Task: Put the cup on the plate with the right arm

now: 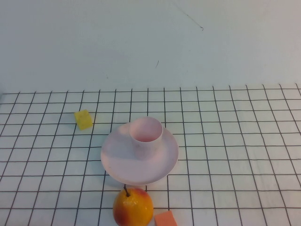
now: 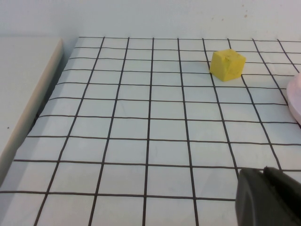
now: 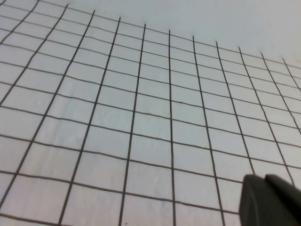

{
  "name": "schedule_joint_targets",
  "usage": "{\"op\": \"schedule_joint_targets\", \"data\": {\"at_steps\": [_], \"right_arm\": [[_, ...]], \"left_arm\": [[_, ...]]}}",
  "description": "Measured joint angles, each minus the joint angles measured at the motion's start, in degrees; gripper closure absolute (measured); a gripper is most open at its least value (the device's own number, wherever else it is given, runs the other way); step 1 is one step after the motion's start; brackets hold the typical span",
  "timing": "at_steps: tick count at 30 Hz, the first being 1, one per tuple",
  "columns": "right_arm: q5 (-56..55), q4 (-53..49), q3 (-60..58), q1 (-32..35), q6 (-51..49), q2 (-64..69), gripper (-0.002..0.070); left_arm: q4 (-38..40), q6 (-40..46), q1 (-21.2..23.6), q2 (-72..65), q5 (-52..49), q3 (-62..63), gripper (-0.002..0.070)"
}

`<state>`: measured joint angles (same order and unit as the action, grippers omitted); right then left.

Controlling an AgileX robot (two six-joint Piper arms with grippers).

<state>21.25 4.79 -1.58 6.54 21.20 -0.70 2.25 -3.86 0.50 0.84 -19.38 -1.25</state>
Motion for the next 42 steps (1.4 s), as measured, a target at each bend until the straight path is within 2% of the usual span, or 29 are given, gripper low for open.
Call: {"op": "schedule_joint_targets", "data": {"at_steps": [6, 12, 17, 25, 36, 42], "right_arm": [[0.0, -0.02, 0.0, 0.0, -1.37, 0.0, 0.0678], [0.0, -8.14, 0.0, -1.28, -16.1, 0.0, 0.0678], [0.0, -11.94, 0.0, -1.63, -20.47, 0.0, 0.0678], [0.0, -7.72, 0.0, -1.99, -12.57, 0.0, 0.0678], [-0.21, 0.89, 0.0, -1.99, -10.26, 0.0, 0.0678], [-0.21, -2.75, 0.0, -1.99, -10.15, 0.0, 0.0678]], "left_arm": [[0.0, 0.0, 0.0, 0.0, 0.0, 0.0, 0.0678], [0.0, 0.0, 0.0, 0.0, 0.0, 0.0, 0.0678], [0.0, 0.0, 0.0, 0.0, 0.0, 0.0, 0.0678], [0.0, 0.0, 0.0, 0.0, 0.0, 0.0, 0.0678], [0.0, 0.0, 0.0, 0.0, 0.0, 0.0, 0.0678], [0.0, 0.0, 0.0, 0.0, 0.0, 0.0, 0.0678]]}}
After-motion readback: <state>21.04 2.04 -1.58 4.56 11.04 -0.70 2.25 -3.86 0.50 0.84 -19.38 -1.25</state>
